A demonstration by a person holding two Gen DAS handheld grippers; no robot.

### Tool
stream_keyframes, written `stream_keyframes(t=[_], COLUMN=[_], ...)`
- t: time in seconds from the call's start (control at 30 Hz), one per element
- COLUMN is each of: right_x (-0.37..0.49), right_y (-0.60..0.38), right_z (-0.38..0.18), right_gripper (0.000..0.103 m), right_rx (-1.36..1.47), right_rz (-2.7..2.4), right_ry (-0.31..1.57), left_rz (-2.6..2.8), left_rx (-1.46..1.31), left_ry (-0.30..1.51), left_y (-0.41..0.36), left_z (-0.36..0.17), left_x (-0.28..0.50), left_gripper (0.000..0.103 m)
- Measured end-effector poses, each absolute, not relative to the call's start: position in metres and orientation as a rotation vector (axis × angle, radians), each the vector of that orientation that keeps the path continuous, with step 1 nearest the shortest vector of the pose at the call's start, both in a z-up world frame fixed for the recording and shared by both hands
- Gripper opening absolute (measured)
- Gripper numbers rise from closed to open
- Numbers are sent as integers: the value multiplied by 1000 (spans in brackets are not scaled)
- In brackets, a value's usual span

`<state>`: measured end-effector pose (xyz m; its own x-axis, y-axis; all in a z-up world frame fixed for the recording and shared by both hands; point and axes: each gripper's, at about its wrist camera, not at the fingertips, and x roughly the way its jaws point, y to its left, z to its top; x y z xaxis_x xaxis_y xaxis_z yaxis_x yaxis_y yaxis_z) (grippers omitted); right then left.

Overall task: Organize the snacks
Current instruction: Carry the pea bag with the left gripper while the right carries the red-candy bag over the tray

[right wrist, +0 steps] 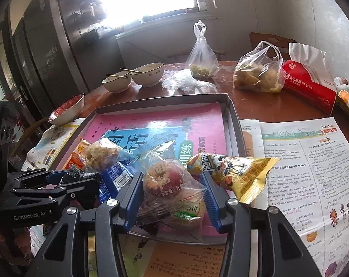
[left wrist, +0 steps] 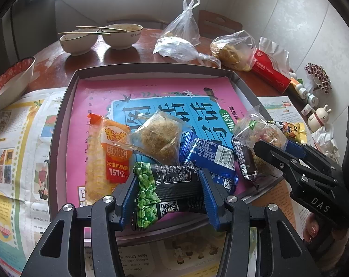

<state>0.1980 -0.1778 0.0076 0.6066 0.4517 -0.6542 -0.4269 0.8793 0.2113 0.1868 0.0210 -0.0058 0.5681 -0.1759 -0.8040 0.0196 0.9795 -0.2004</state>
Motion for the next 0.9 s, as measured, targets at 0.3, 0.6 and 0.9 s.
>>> stream_keyframes(t=[0.3, 0.6, 0.9], right_x=[198, 195, 189], right_y=[-180, -181, -184], right_z=[7, 8, 13], right_gripper=[53, 56, 59], right_rx=[44, 47, 46], right_rz=[497, 506, 510], right_ry=[770, 773, 757], left_rz=[-115, -112, -104], left_rx=[-179, -186, -183], left_ry=[963, 964, 967], left_y=[22, 24, 24], left_z=[-6, -8, -6], left_x=[187, 187, 187], left_gripper=[53, 54, 55])
